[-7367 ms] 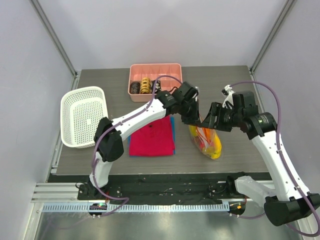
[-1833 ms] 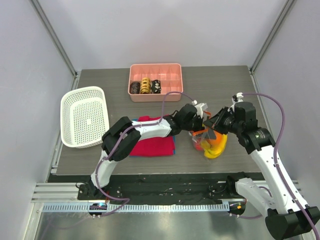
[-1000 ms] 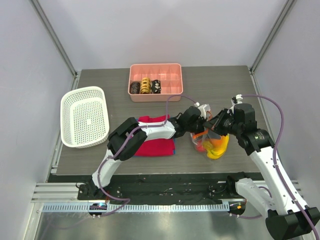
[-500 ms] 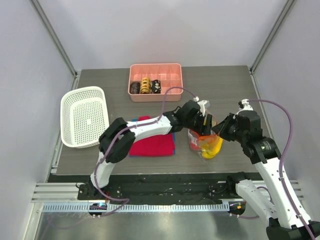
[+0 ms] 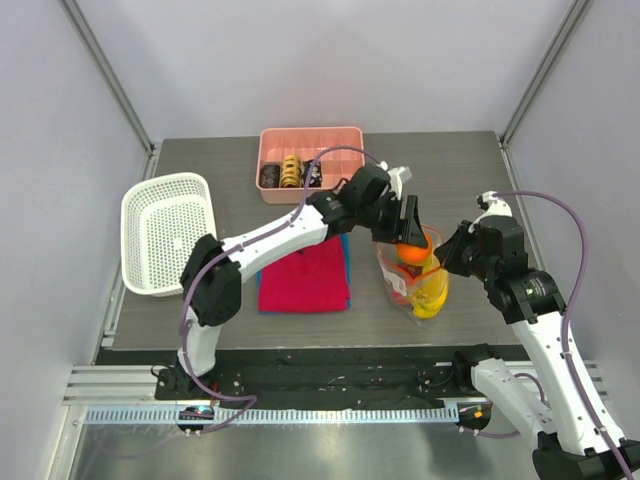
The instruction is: Open the zip-top bag and remove the fake food
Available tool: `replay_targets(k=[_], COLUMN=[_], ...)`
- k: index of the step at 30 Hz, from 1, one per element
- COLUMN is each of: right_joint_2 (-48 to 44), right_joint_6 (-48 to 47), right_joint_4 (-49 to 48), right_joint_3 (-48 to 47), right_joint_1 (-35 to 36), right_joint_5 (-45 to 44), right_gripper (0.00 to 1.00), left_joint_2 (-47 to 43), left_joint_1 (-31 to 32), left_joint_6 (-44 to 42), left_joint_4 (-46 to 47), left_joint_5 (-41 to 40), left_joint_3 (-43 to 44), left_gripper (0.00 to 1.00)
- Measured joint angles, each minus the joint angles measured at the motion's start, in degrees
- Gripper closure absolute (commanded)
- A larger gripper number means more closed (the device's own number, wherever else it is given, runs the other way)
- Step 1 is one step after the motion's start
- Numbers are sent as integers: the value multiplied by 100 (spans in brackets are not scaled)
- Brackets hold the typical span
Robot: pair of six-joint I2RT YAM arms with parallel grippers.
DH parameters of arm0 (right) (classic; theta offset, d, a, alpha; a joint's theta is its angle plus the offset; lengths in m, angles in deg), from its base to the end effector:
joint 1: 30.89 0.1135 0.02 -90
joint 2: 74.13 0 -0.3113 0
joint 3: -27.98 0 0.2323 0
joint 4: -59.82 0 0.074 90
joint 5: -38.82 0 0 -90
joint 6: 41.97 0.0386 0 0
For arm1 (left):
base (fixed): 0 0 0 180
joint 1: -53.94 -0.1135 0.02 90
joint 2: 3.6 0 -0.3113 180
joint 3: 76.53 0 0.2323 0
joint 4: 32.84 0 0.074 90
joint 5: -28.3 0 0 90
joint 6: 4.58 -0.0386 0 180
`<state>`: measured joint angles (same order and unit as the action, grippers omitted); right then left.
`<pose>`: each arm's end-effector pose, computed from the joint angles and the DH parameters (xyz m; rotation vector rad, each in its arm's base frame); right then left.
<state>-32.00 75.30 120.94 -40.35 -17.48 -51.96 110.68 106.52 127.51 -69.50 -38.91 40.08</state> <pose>0.0876 0.0203 0.3604 0.2740 2.1896 0.3859 0.2741 -0.3828 0.3449 0.4831 2.4132 -1.2845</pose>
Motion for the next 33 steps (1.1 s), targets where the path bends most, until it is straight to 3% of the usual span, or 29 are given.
replay_targets(k=[6, 11, 16, 22, 28, 33], right_joint_2=[-28, 44, 308, 597, 774, 815], right_joint_6=[-337, -365, -382, -361, -376, -422], right_joint_4=[-114, -142, -146, -107, -33, 22], right_joint_3=[144, 192, 79, -275, -529, -640], right_joint_1=[-2, -2, -2, -2, 140, 203], right_joint_5=[-44, -37, 11, 313, 496, 601], right_gripper=[99, 99, 99, 99, 99, 99], left_joint_2=[-151, -1362, -3143, -4673, -4315, -3864], left_joint_1=[-435, -1123, -2544, -4426, -5348, -5484], left_joint_6=[404, 372, -39, -369, -315, 0], left_joint_4=[-177, -315, -962, -1316, -2173, -2671], left_joint_5=[345, 326, -444, -2039, -3139, -3777], left_joint_3=[428, -608, -1386, -2653, -3314, -3604], left_gripper=[100, 100, 100, 100, 100, 100])
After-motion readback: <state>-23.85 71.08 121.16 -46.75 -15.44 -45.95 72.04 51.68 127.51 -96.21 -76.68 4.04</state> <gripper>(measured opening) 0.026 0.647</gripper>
